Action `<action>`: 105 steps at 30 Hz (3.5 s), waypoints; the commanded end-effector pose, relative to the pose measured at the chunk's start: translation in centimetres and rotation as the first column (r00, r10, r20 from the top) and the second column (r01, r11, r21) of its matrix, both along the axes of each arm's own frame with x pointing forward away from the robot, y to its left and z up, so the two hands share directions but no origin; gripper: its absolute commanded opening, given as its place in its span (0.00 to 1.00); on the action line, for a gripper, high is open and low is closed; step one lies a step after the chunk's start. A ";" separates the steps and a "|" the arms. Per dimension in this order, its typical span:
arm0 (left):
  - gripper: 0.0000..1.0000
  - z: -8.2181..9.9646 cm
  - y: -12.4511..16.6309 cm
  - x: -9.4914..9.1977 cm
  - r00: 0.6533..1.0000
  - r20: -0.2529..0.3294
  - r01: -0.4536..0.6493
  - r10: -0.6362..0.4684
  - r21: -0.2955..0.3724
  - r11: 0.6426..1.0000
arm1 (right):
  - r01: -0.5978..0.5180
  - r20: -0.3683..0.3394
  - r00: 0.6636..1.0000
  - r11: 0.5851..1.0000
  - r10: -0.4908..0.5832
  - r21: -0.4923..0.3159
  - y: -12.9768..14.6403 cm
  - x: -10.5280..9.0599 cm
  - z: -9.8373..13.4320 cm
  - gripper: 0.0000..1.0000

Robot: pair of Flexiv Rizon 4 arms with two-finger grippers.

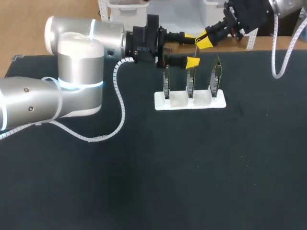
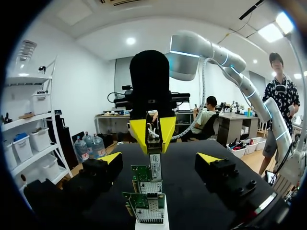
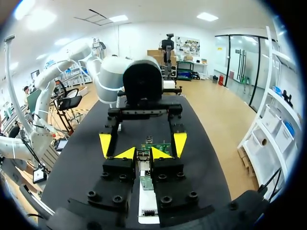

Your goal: Pick up the optical module with the left hand, and insert it into the network port with the right hand.

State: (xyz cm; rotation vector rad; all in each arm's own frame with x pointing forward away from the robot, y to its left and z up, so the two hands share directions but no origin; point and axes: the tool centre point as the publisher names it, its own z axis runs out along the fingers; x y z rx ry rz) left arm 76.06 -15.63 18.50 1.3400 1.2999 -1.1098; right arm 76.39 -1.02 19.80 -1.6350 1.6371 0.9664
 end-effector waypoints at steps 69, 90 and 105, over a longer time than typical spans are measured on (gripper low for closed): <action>1.00 -0.2 6.0 -0.7 0.996 -0.074 -0.029 0.057 0.329 0.944 | -0.015 -0.033 0.999 1.000 0.014 -0.016 0.0 -0.2 -0.6 0.00; 1.00 -0.5 5.7 -0.4 0.996 -0.080 -0.024 0.051 0.317 0.948 | -0.026 -0.032 0.999 0.999 0.026 -0.021 0.1 0.0 -0.6 0.00; 1.00 -0.5 5.6 -0.5 0.995 -0.087 -0.009 0.038 0.315 0.949 | -0.030 -0.039 0.999 0.999 0.030 -0.019 0.2 -0.2 -0.8 0.00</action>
